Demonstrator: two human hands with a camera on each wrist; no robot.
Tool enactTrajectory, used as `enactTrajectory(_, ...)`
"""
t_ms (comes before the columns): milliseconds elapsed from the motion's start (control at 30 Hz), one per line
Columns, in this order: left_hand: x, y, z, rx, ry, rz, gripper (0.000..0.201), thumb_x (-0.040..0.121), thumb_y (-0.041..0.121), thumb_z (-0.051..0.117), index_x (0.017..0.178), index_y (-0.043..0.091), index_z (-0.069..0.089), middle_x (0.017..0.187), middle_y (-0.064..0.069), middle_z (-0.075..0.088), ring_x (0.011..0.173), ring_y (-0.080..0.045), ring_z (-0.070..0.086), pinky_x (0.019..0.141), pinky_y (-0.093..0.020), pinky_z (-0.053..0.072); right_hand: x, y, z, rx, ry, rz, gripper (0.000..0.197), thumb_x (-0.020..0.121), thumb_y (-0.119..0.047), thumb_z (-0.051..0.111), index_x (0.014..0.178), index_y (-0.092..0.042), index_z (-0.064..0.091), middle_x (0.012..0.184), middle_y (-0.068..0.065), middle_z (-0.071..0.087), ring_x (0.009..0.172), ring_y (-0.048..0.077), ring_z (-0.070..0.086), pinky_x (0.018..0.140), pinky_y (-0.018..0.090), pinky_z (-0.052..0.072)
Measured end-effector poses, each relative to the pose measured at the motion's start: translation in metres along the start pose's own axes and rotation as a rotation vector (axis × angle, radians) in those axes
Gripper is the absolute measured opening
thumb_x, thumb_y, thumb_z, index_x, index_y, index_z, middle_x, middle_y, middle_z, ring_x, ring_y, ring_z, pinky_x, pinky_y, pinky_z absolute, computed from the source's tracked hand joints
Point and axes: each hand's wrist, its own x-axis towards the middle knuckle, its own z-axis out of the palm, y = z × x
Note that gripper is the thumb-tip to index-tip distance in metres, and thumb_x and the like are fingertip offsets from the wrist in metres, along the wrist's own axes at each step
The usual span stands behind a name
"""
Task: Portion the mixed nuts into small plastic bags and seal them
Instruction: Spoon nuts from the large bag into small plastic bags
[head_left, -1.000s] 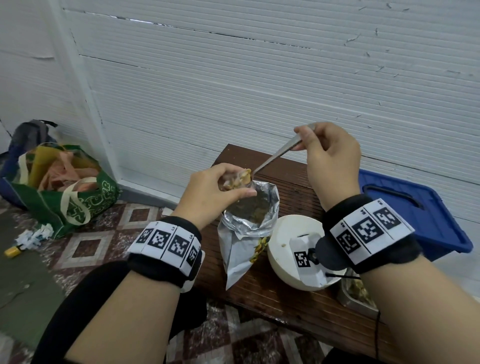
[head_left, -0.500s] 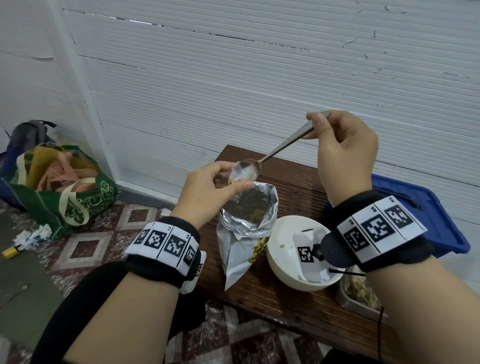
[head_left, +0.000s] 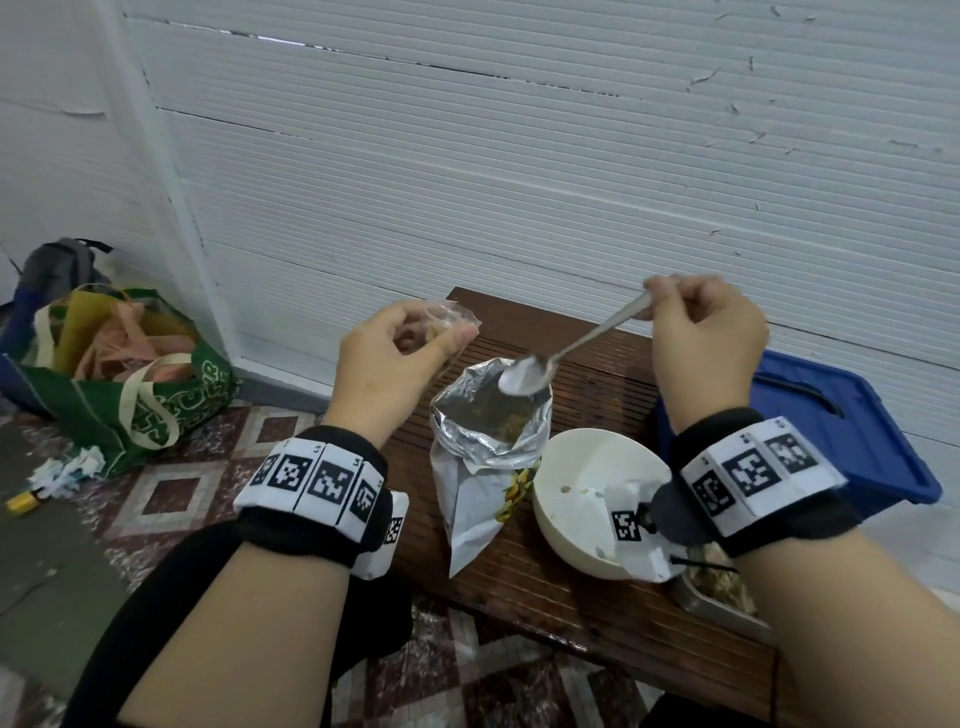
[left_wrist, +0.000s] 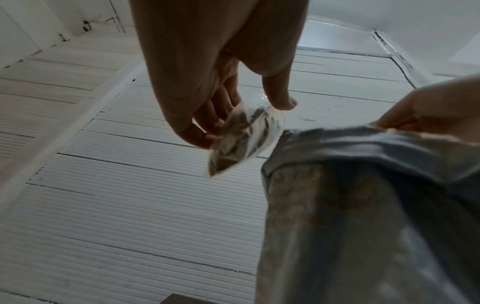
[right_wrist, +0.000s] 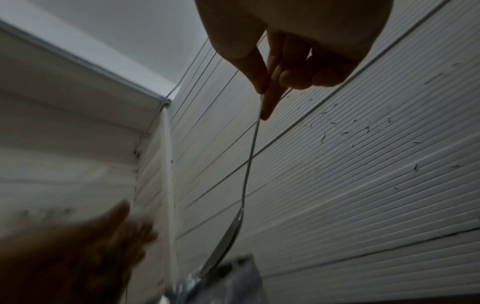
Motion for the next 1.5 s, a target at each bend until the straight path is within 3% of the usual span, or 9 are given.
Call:
enactTrajectory(100,0.001,-0.001,0.002,0.016,-0.01,0.004,0.036,0.072,0.045,0.073,0.104,0.031,0.064,0.09,0.021,0.062,0.074,0.026,0.051,0.062,0.004,0.039,-0.023,0.01,0.012,-0.181,-0.141,-0.056,0.017,0.092,-0.027,0.06,0.08,-0.017,0.067,0.065,-0.012,0.056,0.064,0.004,0.053,0.063,0.011,0.035)
enactTrajectory(233,-0.001,-0.001,0.005,0.02,-0.03,0.011,0.04,0.071,0.044,0.075,0.106,0.029,0.066,0.088,0.021,0.063,0.075,0.026,0.053,0.064,0.004,0.04,-0.042,0.023,0.023,-0.245,-0.243,-0.052,0.014,0.093,-0.026,0.059,0.086,-0.018,0.069,0.072,-0.012,0.058,0.079,0.011,0.059,0.074,0.023,0.041)
enactTrajectory(533,-0.002,0.002,0.006,0.018,-0.069,0.015,0.028,0.072,0.042,0.077,0.095,0.04,0.061,0.087,0.025,0.061,0.076,0.027,0.052,0.065,0.005,0.039,-0.042,0.028,0.027,-0.304,-0.47,0.0,0.016,0.085,-0.025,0.068,0.075,-0.013,0.07,0.069,-0.005,0.066,0.07,0.011,0.06,0.071,0.03,0.049)
enactTrajectory(667,-0.004,0.004,0.007,0.011,-0.081,0.019,0.028,0.071,0.044,0.077,0.093,0.042,0.06,0.091,0.022,0.063,0.084,0.016,0.056,0.066,0.003,0.041,-0.033,0.026,0.023,-0.303,-0.589,0.051,0.019,0.082,-0.026,0.074,0.075,-0.008,0.07,0.069,-0.003,0.065,0.065,0.007,0.057,0.064,0.024,0.045)
enactTrajectory(800,-0.005,0.009,0.008,-0.015,-0.075,0.055,0.029,0.068,0.045,0.077,0.093,0.04,0.062,0.09,0.022,0.064,0.08,0.023,0.056,0.068,0.002,0.042,-0.026,0.023,0.019,-0.324,-0.703,0.05,0.02,0.082,-0.028,0.074,0.08,-0.009,0.07,0.068,-0.003,0.062,0.06,0.003,0.052,0.054,0.015,0.039)
enactTrajectory(1000,-0.007,0.015,0.011,-0.074,-0.092,0.085,0.056,0.06,0.055,0.073,0.109,0.028,0.069,0.096,0.012,0.072,0.092,0.003,0.065,0.082,-0.018,0.051,-0.016,0.022,0.004,-0.185,-0.653,0.091,0.013,0.086,-0.032,0.069,0.079,-0.021,0.071,0.078,-0.009,0.067,0.072,0.003,0.058,0.069,0.021,0.046)
enactTrajectory(1200,-0.019,0.034,0.022,-0.184,-0.135,0.118,0.035,0.061,0.048,0.073,0.094,0.038,0.066,0.087,0.014,0.073,0.088,0.005,0.066,0.075,-0.013,0.052,-0.007,0.026,-0.034,-0.037,-0.532,0.171,0.012,0.09,-0.026,0.064,0.086,-0.019,0.072,0.073,-0.007,0.067,0.062,0.005,0.054,0.064,0.021,0.046)
enactTrajectory(1333,-0.03,0.046,0.043,-0.287,-0.245,0.124,0.031,0.067,0.039,0.075,0.096,0.031,0.069,0.088,0.011,0.075,0.09,-0.003,0.069,0.075,-0.017,0.054,-0.017,0.026,-0.056,0.037,-0.499,0.176,0.013,0.09,-0.023,0.063,0.089,-0.015,0.073,0.075,-0.002,0.069,0.062,0.005,0.053,0.06,0.017,0.047)
enactTrajectory(1500,-0.045,0.047,0.079,-0.318,-0.345,0.134,0.04,0.068,0.037,0.074,0.103,0.019,0.072,0.093,0.004,0.076,0.091,-0.007,0.07,0.08,-0.021,0.055,-0.029,0.029,-0.079,0.106,-0.463,0.183,0.016,0.091,-0.024,0.06,0.083,-0.02,0.074,0.076,0.0,0.071,0.067,0.01,0.056,0.065,0.03,0.049)
